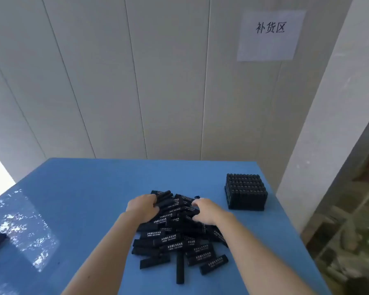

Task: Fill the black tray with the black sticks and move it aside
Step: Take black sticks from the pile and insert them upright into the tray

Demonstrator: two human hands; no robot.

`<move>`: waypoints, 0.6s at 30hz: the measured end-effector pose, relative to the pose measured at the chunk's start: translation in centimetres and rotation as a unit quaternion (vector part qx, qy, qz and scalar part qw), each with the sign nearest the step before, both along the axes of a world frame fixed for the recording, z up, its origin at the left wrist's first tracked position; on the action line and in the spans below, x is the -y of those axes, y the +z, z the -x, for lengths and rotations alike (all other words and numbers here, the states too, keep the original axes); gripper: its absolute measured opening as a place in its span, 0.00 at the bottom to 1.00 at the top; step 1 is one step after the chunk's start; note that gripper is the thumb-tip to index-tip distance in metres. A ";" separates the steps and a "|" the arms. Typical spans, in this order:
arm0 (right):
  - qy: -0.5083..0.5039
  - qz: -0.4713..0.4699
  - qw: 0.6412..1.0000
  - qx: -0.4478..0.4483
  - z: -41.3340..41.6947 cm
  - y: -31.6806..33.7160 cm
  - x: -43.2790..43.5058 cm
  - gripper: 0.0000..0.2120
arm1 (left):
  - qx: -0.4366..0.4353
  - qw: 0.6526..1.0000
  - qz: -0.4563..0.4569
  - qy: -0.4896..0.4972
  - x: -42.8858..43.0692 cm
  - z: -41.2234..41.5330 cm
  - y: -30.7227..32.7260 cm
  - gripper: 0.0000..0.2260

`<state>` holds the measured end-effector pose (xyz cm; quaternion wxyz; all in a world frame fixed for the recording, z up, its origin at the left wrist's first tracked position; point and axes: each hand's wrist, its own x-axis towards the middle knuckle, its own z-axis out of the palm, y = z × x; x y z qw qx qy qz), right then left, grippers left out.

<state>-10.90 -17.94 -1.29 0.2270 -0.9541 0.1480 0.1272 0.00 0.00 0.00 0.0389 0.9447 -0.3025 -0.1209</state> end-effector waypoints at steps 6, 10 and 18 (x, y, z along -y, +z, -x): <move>0.038 0.048 0.998 -0.035 -1.1 -3.2 -1.3 0.30 | -0.024 0.999 -0.022 -0.017 -1.0 -2.0 -2.0 0.04; 0.047 0.112 0.992 -0.014 -1.7 -4.1 -1.1 0.22 | -0.062 0.997 -0.028 -0.046 -1.7 -2.8 -3.0 0.15; 0.029 0.118 0.990 -0.072 -3.3 -3.3 -1.3 0.22 | -0.057 0.994 -0.003 -0.097 -2.0 -2.2 -5.2 0.26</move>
